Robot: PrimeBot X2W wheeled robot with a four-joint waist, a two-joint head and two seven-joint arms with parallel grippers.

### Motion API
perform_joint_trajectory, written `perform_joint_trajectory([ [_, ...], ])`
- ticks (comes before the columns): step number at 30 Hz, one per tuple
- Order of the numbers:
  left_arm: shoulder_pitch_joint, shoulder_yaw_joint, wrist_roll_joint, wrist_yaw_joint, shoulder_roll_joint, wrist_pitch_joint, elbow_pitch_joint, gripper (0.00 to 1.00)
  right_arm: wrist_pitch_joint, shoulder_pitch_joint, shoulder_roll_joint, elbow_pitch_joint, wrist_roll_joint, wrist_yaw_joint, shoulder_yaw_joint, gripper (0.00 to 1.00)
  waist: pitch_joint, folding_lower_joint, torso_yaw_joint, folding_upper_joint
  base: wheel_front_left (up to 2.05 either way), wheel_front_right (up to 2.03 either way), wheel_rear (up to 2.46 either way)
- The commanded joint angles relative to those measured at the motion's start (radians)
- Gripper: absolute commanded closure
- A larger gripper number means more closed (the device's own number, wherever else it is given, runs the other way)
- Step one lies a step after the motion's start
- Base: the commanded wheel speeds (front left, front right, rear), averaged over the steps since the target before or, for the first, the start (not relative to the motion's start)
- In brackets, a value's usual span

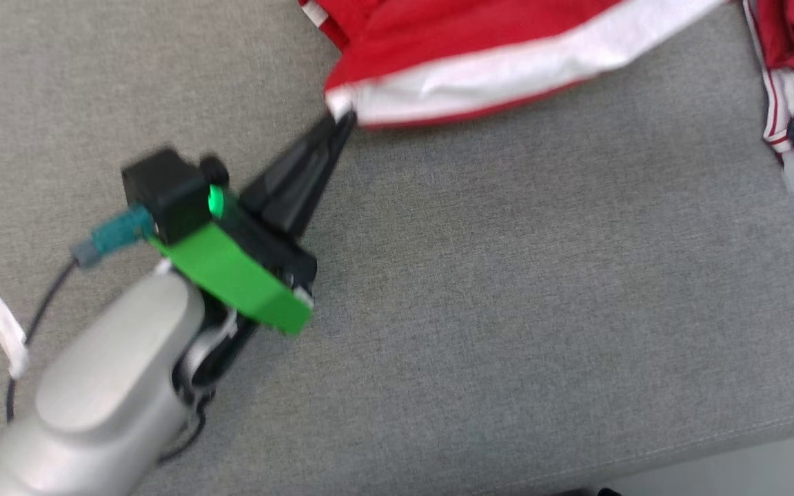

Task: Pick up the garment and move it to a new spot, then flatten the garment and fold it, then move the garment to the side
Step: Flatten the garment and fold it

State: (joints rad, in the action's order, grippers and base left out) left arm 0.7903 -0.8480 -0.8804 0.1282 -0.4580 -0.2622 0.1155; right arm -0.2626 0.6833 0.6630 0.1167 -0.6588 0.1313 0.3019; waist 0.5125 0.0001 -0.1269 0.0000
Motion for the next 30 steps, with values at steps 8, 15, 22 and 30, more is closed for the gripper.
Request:
perform_joint_trajectory([
  [8,-0.523,0.115,0.116,0.003,0.000,-0.003,-0.072,1.00,0.009,-0.613,0.017,-0.194,-0.088,-0.001,-0.154,1.00,-0.284,-0.0001,0.049,0.0000,0.00,0.00,0.00],
  [15,-0.778,0.203,0.199,0.001,-0.006,-0.003,-0.180,1.00,0.089,-0.998,-0.032,-0.424,-0.075,-0.002,-0.344,1.00,-0.330,-0.0001,0.103,0.0000,0.00,0.00,0.00],
  [22,-0.759,0.172,0.173,0.001,0.016,0.023,-0.226,1.00,0.229,-1.010,-0.051,-0.533,0.105,-0.002,-0.458,1.00,-0.333,-0.0001,0.124,0.0000,0.00,0.00,0.00],
  [30,-0.569,0.114,0.041,0.002,0.097,0.059,-0.138,1.00,0.313,-0.723,-0.019,-0.358,0.237,-0.001,-0.333,1.00,-0.273,-0.0001,0.149,0.0000,0.00,0.00,0.00],
])
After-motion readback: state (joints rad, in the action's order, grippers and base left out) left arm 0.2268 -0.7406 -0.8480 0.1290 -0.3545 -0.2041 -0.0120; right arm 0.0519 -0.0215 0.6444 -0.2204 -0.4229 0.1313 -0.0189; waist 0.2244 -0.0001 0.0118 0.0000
